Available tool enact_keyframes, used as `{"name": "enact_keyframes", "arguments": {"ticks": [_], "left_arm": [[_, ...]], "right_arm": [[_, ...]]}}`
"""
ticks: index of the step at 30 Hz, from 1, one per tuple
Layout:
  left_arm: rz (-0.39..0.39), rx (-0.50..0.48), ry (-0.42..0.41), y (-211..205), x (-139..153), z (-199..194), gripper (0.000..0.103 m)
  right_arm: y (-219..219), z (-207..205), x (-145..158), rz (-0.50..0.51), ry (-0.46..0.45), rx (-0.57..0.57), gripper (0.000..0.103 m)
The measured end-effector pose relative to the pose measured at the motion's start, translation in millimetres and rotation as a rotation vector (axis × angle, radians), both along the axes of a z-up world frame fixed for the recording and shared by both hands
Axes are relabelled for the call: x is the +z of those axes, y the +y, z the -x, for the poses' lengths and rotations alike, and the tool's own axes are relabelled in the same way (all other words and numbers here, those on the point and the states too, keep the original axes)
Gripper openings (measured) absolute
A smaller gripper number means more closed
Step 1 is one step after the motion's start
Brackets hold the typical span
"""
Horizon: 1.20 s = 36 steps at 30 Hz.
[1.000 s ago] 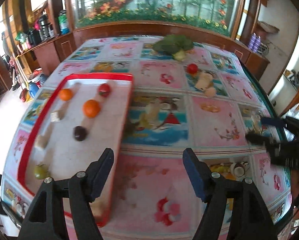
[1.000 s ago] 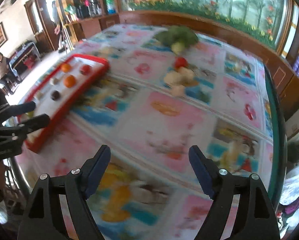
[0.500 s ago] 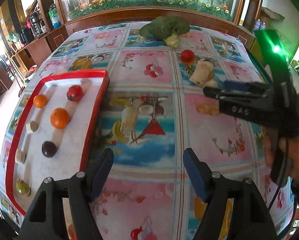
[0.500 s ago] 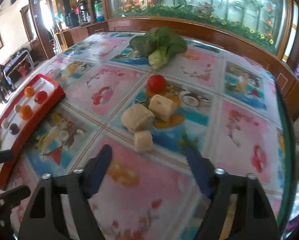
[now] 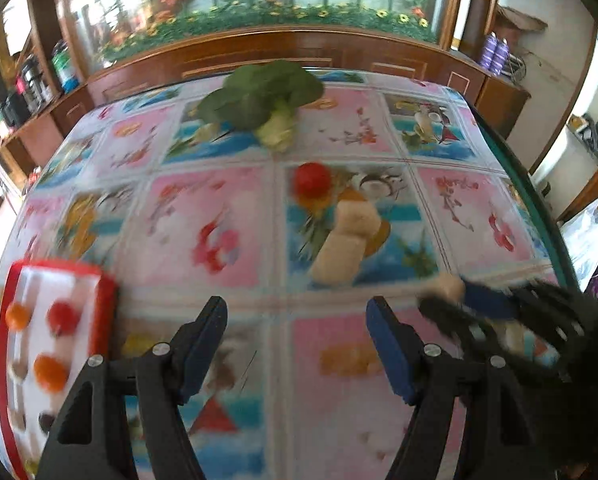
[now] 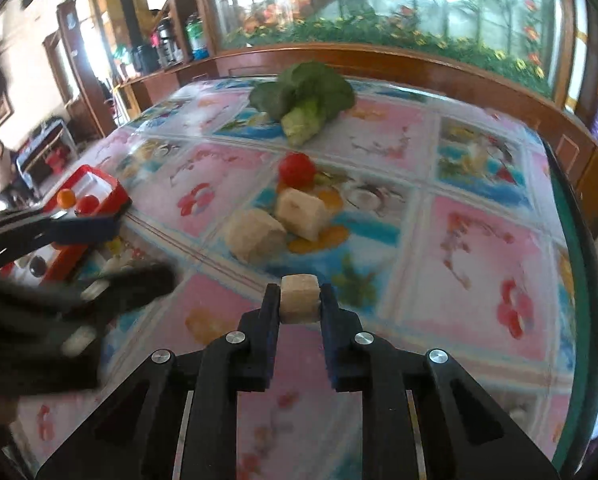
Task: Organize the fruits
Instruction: 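Grasp a small pale cube with the right tool while the left tool grasps a larger cube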
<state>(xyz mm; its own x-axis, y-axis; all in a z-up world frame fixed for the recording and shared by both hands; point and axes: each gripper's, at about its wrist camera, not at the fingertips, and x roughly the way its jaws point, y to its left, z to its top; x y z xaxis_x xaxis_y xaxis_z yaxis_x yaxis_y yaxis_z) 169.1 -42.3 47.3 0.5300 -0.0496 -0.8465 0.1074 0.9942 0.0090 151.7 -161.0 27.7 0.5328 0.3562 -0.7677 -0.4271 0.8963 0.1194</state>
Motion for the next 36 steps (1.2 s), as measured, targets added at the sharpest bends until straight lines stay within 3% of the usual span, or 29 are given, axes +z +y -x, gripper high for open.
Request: {"name": "enact_keyframes", "arguments": {"ticks": [4, 6, 8, 19, 36], "left_arm": [[-0.012, -0.035, 0.02, -17.7, -13.7, -19.7, 0.074], [-0.024, -0.038, 0.019, -23.3, -19.7, -26.2, 0.07], [-0.025, -0.038, 0.036, -24.9, -26.4, -31.5, 0.036], [0.133, -0.02, 0.022, -1.8, -17.4, -7.0, 0.036], [0.149, 0.007, 0.031, 30.9, -11.1, 107.4, 0.036]], "right_arm": [[-22.0, 3.4, -3.2, -0.033, 0.032, -0.037, 0.019], [-28.4, 4.2, -3.0, -0.045, 0.039, -0.044, 0.019], [-32.7, 5.8, -3.1, -0.05, 0.042, -0.046, 0.019], [-39.3, 15.1, 3.3, -0.067, 0.019, -0.053, 0.019], [-31.5, 71.3, 2.1, -0.055, 0.054, -0.031, 0.019]]}}
